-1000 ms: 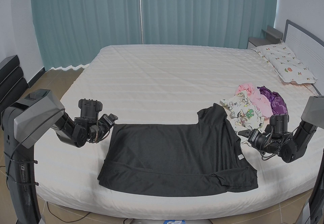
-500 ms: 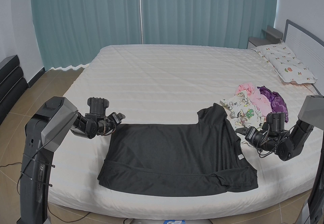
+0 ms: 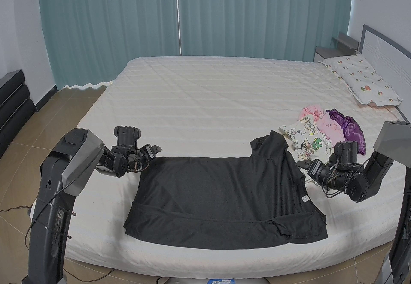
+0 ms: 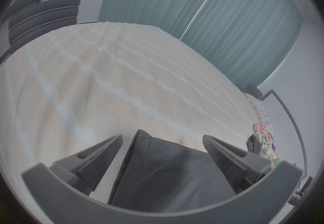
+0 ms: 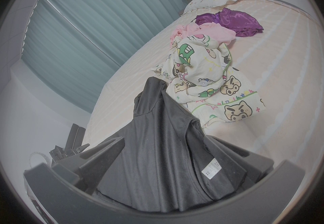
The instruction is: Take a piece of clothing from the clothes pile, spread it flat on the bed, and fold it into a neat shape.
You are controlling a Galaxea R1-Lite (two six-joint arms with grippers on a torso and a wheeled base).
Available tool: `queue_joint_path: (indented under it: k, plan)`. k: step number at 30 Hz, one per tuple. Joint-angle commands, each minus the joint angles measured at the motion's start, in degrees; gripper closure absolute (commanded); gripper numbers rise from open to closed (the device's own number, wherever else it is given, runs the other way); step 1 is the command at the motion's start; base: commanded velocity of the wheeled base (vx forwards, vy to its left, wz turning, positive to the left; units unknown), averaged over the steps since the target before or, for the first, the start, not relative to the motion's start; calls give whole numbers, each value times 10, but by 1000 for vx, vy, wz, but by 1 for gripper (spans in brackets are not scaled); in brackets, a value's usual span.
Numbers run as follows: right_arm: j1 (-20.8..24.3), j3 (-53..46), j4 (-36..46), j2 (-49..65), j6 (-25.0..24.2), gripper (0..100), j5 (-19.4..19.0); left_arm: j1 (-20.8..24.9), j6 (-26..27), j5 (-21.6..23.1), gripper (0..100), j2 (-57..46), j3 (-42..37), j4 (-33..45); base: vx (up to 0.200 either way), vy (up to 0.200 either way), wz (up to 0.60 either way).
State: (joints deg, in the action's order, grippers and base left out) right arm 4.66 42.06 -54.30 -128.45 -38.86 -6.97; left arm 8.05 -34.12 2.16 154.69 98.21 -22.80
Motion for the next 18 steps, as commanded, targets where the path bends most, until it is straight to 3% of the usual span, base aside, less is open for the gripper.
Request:
queue_joint_path:
  k: [1, 5, 6, 18]
  plan:
    - [8, 25, 16, -13, 0, 0, 2, 4, 1, -1, 0, 17, 25, 24, 0, 0, 0]
    - [13, 50, 36, -15, 0, 0, 3, 7, 1, -6, 0, 19, 28, 29, 0, 0, 0]
    - [13, 58, 43, -15, 0, 0, 3, 7, 1, -7, 100, 19, 28, 29, 0, 0, 0]
    - [17, 259, 186, -85, 19, 0, 54, -3, 0, -62, 100, -2, 19, 29, 0, 0, 0]
